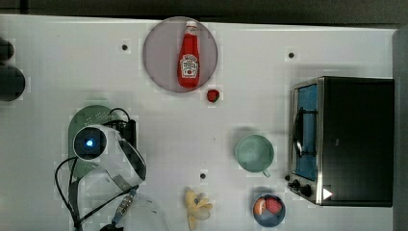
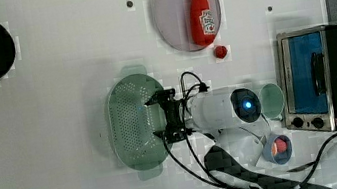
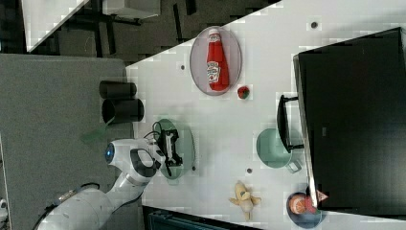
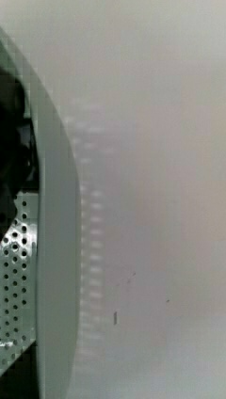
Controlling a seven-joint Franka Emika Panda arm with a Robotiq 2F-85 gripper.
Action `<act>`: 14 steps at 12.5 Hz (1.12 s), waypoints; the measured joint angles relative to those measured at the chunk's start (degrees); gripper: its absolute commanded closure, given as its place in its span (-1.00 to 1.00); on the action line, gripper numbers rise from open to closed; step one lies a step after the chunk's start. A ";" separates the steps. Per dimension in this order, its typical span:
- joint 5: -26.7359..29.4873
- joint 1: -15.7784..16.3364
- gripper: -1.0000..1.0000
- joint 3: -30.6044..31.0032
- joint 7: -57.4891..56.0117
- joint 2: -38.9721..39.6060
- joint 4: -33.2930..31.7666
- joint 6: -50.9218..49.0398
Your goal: Drag strainer left to right.
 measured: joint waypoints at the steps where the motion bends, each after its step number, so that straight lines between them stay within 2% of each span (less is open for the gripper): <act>1: 0.15 0.10 -1.00 -0.57 0.00 -0.22 -0.22 0.06; 6: 0.80 -3.59 -1.00 -0.55 -0.62 -1.71 -3.25 0.95; 9: 1.55 -8.54 -1.00 -0.52 -4.03 -5.44 -7.27 -0.73; 14: -0.62 -12.42 -1.00 -5.82 -8.90 -6.60 -7.95 -0.22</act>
